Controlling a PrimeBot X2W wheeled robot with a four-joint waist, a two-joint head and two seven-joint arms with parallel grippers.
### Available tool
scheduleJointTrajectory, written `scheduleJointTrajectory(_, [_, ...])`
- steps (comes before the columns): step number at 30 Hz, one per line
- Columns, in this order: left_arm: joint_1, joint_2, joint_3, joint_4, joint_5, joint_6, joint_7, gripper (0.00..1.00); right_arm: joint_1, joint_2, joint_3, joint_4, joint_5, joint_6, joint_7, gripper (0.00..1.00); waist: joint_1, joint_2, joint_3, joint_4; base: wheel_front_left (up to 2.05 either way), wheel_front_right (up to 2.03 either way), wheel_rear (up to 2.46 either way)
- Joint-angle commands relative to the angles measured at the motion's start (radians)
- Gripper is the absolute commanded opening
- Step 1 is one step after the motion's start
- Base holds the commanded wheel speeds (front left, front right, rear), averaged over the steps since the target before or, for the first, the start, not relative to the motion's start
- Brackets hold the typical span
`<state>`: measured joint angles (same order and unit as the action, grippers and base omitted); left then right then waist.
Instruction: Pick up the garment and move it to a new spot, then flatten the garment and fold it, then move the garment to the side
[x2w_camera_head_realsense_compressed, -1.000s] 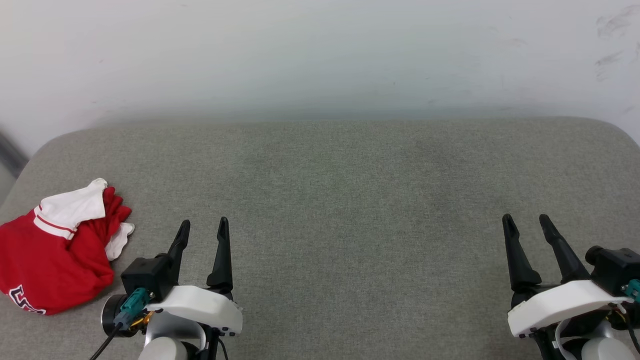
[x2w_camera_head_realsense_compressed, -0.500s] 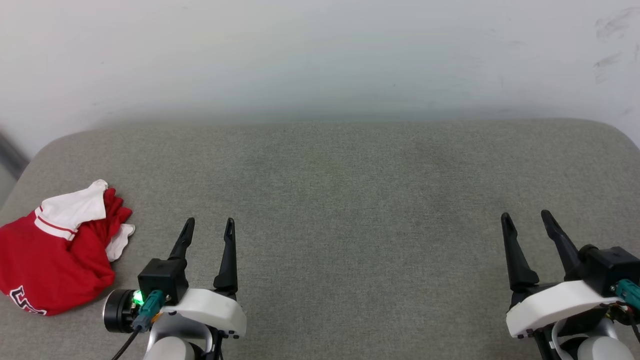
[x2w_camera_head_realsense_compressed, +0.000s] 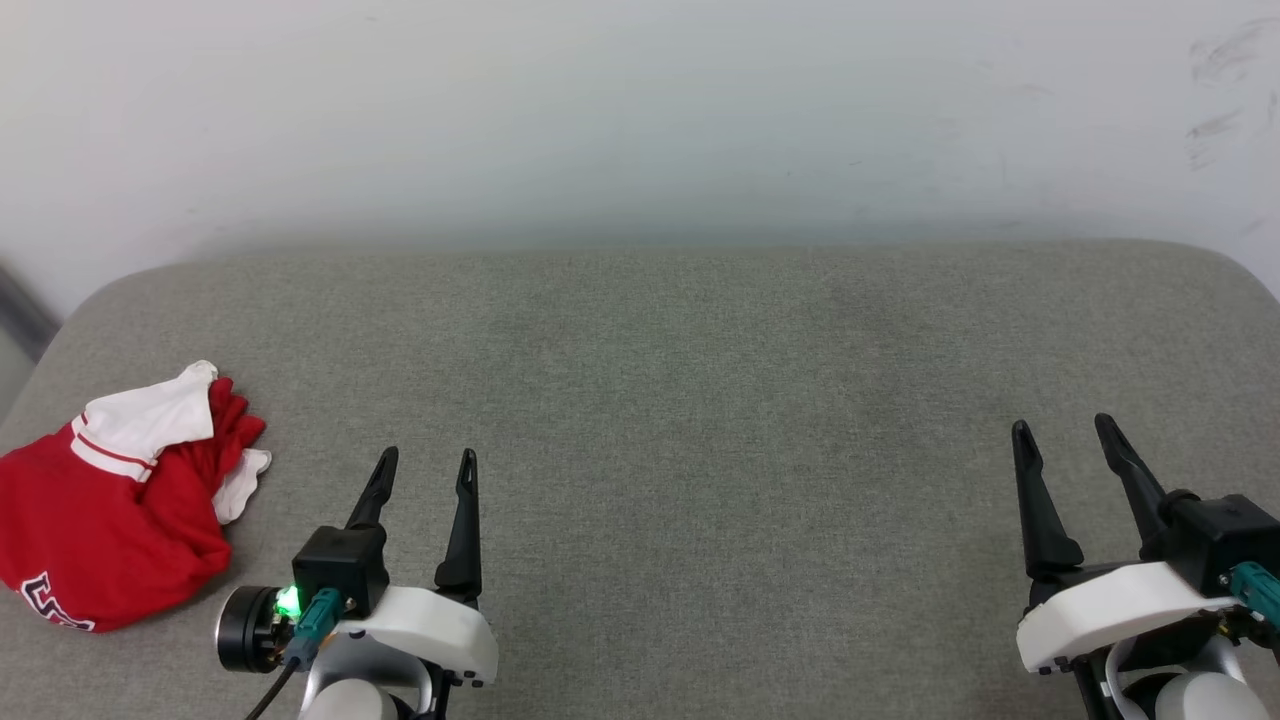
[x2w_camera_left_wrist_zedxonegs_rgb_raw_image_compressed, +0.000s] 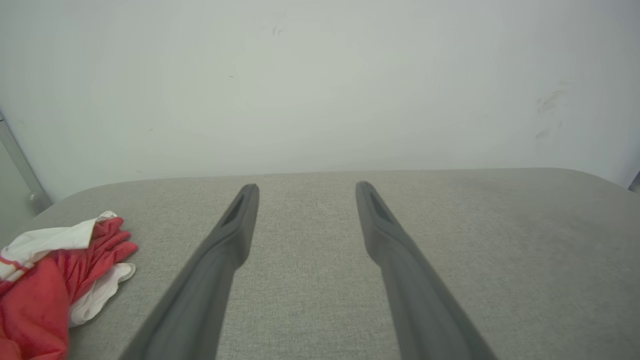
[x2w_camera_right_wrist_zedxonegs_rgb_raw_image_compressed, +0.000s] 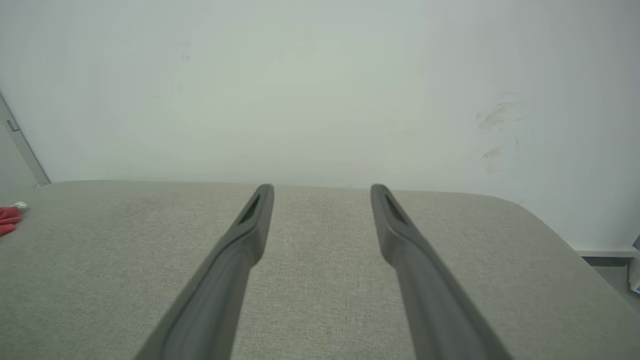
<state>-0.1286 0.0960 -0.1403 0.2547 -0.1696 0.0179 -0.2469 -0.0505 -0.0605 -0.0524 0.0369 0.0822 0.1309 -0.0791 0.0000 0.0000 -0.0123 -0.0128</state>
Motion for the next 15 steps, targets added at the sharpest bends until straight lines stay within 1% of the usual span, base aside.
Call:
scheduleJointTrajectory(1, [-0.010, 0.000, 0.002, 0.006, 0.018, -0.003, -0.008, 1.00, 0.002, 0.005, -0.002, -0.006, -0.016, 0.000, -0.008, 1.00, 0.0000, 0.0000, 0.000, 0.000, 0.00, 0.00, 0.00])
scheduleJointTrajectory(8, [-0.021, -0.008, 0.009, 0.028, 0.048, -0.012, -0.020, 1.00, -0.005, 0.010, -0.009, -0.004, -0.050, 0.000, -0.023, 1.00, 0.0000, 0.0000, 0.003, 0.001, 0.00, 0.00, 0.00])
scheduleJointTrajectory(15, [-0.023, -0.016, 0.022, 0.040, 0.035, -0.021, -0.019, 1.00, -0.005, 0.012, -0.011, 0.007, -0.026, 0.000, -0.027, 1.00, 0.0000, 0.0000, 0.005, 0.009, 0.00, 0.00, 0.00])
